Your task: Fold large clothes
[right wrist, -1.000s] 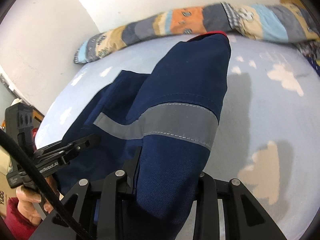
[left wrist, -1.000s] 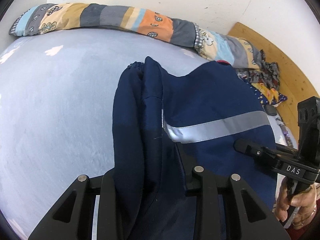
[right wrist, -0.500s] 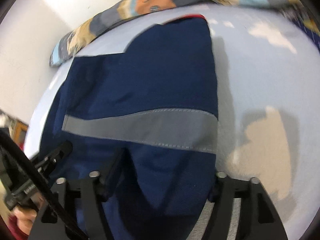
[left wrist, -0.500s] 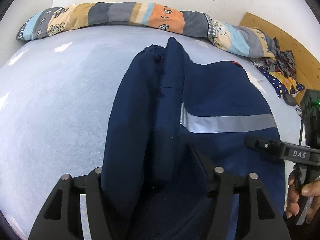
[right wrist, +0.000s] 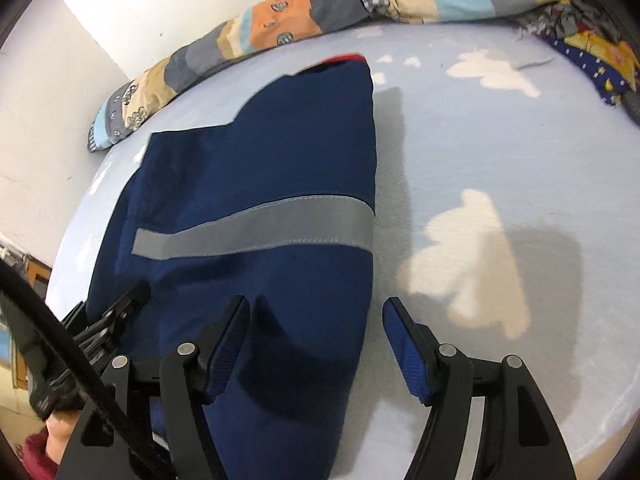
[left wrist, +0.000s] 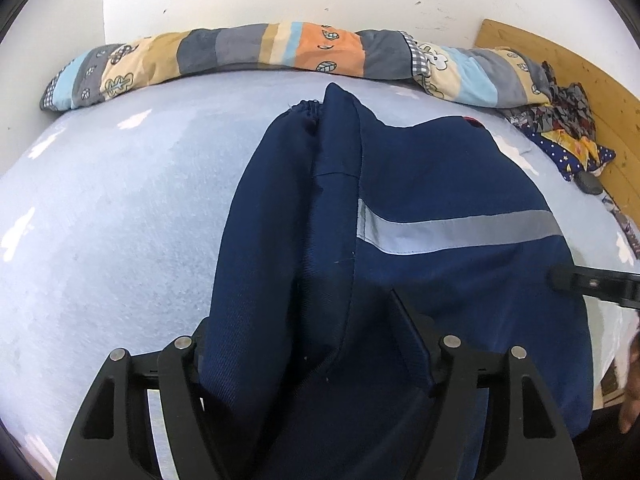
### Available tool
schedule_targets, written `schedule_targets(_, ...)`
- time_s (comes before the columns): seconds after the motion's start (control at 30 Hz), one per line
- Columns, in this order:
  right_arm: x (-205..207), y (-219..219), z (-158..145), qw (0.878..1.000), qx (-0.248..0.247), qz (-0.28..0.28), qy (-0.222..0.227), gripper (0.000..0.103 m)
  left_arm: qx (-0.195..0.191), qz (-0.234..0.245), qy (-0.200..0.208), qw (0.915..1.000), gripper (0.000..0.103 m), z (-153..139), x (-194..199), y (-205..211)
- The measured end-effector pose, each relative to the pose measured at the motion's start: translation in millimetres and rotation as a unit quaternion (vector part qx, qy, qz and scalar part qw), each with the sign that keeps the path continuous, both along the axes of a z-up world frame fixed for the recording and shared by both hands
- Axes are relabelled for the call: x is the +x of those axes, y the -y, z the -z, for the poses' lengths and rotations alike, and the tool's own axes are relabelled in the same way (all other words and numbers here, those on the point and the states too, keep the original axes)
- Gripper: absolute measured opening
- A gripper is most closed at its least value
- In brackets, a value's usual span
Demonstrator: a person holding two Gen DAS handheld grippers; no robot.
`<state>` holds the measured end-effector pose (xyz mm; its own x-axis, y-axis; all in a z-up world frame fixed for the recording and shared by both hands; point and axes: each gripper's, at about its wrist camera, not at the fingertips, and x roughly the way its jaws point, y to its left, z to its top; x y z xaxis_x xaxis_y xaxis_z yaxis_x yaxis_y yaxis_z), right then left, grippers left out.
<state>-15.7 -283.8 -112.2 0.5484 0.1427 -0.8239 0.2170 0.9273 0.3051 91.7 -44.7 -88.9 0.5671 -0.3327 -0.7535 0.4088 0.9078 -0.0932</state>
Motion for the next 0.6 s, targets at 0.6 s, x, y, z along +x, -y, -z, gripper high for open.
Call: schedule_targets(0.6, -77.5, -94.3, -25.1, 0.986, -0.119, -0.104, 0.057, 0.050, 0.052, 0.011, 0.065, 0.9965, 0.078, -5.6, -19.0, 1.6)
